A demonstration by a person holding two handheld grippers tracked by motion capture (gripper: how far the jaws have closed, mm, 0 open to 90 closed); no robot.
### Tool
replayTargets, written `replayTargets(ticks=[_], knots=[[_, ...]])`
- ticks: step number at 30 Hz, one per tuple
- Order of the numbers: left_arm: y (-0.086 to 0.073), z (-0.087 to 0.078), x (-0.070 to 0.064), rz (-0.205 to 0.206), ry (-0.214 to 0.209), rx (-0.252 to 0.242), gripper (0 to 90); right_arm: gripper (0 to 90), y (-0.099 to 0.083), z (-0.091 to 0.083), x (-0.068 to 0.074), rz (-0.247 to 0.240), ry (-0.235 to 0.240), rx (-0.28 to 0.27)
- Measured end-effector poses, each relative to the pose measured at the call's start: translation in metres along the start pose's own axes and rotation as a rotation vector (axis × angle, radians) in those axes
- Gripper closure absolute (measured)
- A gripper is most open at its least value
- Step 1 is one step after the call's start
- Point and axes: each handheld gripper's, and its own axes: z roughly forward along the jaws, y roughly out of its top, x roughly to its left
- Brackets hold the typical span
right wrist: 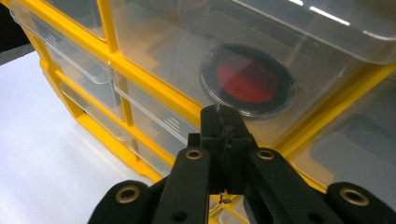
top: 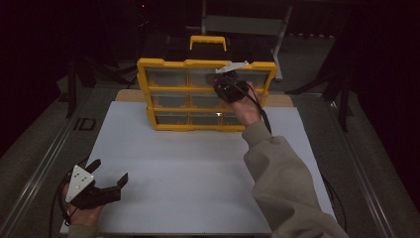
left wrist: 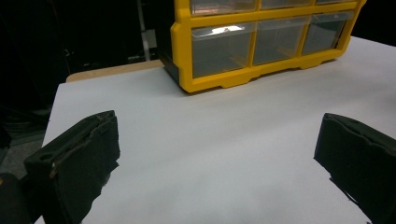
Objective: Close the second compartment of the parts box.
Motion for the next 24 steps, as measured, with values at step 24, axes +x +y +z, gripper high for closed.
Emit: replayTargets(ticks=[24], knots=[[0.001,0.001,-0.002,0.006,-0.004,0.004,0.7,83.0,-0.020,-0.021,0.011,-0.074,0.021,0.008]])
